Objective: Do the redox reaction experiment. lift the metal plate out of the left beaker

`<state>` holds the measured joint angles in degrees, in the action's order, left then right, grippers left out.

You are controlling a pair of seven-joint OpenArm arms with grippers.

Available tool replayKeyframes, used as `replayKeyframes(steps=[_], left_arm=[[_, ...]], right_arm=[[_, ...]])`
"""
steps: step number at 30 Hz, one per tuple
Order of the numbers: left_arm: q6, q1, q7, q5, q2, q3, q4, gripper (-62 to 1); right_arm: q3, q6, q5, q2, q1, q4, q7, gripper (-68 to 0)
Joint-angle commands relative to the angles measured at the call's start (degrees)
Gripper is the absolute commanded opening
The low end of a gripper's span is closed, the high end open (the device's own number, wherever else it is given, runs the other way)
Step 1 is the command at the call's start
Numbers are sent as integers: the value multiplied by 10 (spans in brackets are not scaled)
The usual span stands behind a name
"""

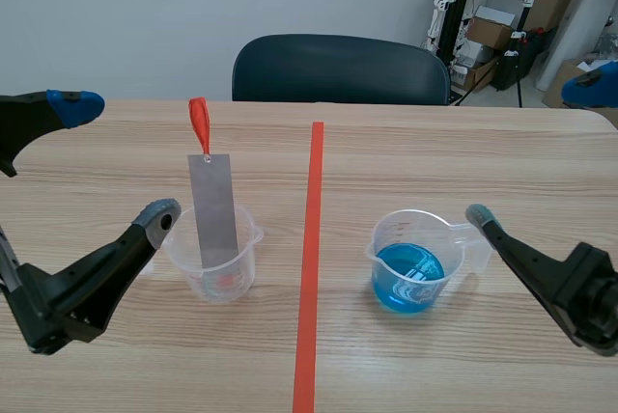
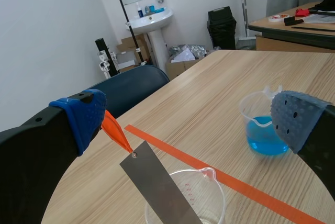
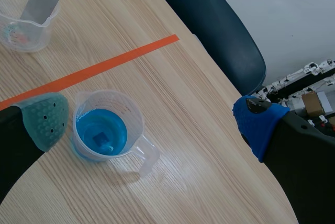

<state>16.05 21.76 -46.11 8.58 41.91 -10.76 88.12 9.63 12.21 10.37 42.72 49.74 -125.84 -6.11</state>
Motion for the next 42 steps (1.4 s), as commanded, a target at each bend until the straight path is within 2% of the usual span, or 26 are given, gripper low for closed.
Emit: replayKeyframes(steps=[1, 6, 10, 21, 36, 38, 42], left_arm=[[-4, 1, -8, 5, -1, -2, 9, 14], [-4, 1, -8, 5, -1, -2, 9, 14], [-4, 1, -8, 5, -1, -2, 9, 14], [-3, 1, -8, 5, -1, -2, 9, 14], [-3, 1, -8, 5, -1, -2, 9, 14], [-3, 1, -8, 5, -1, -2, 9, 14], [-3, 1, -8, 5, -1, -2, 9, 14]], right_arm=[[0, -6, 3, 6, -1, -2, -9, 4], [0, -6, 3, 6, -1, -2, -7, 4], [0, -6, -1, 6, -1, -2, 12, 4], [0, -6, 0, 6, -1, -2, 13, 4], [1, -6, 60, 9, -1, -2, 18, 4], [1, -5, 63, 19, -2, -2, 17, 4], [1, -6, 104, 58, -4, -2, 4, 4]])
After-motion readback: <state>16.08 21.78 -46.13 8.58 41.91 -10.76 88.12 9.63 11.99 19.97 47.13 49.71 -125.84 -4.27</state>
